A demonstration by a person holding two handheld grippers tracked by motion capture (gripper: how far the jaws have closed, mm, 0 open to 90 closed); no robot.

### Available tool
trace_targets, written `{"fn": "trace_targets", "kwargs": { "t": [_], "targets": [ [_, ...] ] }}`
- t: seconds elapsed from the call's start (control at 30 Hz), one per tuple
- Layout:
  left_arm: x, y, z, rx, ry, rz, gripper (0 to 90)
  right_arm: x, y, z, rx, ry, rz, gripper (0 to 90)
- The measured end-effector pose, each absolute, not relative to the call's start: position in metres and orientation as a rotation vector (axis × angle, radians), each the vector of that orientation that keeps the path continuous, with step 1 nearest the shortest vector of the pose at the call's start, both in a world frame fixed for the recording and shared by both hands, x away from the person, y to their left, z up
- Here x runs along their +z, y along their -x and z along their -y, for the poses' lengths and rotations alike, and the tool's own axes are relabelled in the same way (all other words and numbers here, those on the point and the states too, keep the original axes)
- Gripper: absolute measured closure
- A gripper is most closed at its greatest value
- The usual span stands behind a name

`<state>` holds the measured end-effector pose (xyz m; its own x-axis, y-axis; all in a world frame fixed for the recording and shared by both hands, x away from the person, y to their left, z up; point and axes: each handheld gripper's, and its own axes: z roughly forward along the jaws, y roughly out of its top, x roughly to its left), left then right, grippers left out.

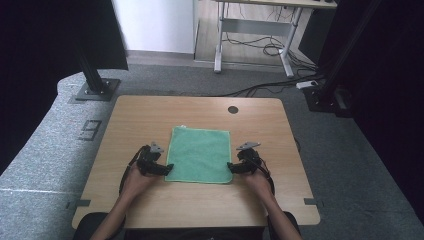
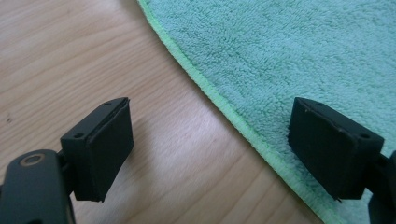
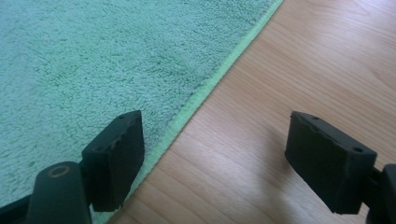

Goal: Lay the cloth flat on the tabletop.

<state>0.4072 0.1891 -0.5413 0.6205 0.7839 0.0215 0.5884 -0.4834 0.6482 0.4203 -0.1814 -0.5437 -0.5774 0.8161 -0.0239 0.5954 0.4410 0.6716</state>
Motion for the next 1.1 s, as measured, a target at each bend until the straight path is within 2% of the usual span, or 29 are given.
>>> {"fn": "trace_targets", "kwargs": {
  "t": [0.37, 0.63, 0.73, 0.97, 1.1],
  "targets": [
    [-0.544, -0.411, -0.182, 0.385, -2.216, -1.068, 14.3, -0.545, -0.424, 0.196, 0.912, -1.251, -2.327, 20.1],
    [-0.529, -0.398, -0.192, 0.396, -2.208, -1.035, 14.2, -0.537, -0.417, 0.196, 0.959, -1.218, -2.338, 18.8],
    [-0.525, -0.386, -0.200, 0.390, -2.209, -1.037, 14.1, -0.532, -0.410, 0.198, 0.962, -1.197, -2.367, 14.4],
    [-0.527, -0.369, -0.214, 0.378, -2.210, -1.056, 11.9, -0.531, -0.396, 0.203, 0.958, -1.185, -2.389, 12.8],
    [-0.533, -0.361, -0.221, 0.382, -2.219, -1.075, 9.5, -0.532, -0.389, 0.207, 0.952, -1.199, -2.390, 4.0]
  ]
}}
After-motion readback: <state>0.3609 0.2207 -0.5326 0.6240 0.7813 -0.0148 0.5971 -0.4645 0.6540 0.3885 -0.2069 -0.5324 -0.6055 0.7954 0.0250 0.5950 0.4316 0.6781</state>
